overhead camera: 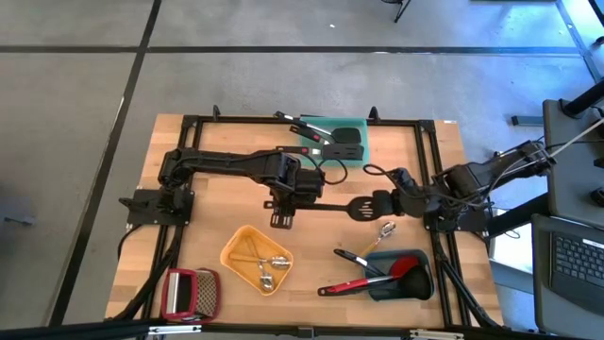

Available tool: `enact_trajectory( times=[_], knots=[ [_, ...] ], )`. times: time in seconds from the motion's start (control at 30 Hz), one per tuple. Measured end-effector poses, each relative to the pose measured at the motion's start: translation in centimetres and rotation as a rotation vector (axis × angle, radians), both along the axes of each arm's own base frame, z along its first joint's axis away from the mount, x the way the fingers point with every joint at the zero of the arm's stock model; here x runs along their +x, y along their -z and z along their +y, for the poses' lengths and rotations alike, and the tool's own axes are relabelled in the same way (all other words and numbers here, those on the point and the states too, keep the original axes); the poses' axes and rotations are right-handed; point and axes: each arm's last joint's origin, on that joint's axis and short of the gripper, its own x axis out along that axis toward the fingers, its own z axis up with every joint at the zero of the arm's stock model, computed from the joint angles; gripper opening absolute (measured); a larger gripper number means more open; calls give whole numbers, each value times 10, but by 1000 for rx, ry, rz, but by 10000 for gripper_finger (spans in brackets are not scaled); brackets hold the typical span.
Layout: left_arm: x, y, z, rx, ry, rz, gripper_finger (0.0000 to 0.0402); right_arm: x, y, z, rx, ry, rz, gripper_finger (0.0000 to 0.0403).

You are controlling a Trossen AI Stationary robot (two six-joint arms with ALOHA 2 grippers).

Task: Pick & Place Kitchen Items
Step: Put the black spatula into the green bin

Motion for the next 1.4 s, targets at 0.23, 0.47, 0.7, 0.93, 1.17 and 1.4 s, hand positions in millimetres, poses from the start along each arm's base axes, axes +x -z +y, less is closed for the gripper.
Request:
enact_trajectory(
  times=[0.23, 0.47, 0.7, 0.93, 1.17, 1.4],
  knots=[
    [0, 0, 0, -6, 18, 0, 180, -3, 0, 7, -15, -11, -14, 8],
    [1, 0, 4, -6, 9, -8, 178, -7, -6, 13, -25, -24, -40, 8],
    [3, 0, 9, -2, 9, -23, 178, -14, -23, 11, -57, -23, -40, 8],
    [6, -1, 16, 3, 14, -52, 178, -16, -24, 10, -64, -23, -27, 8],
    [7, 1, 19, 27, 11, -52, 131, -16, -24, 10, -64, -16, -29, 7],
    [7, 21, 18, -6, 38, -11, 83, -15, -24, 11, -70, -41, -28, 7]
  ],
)
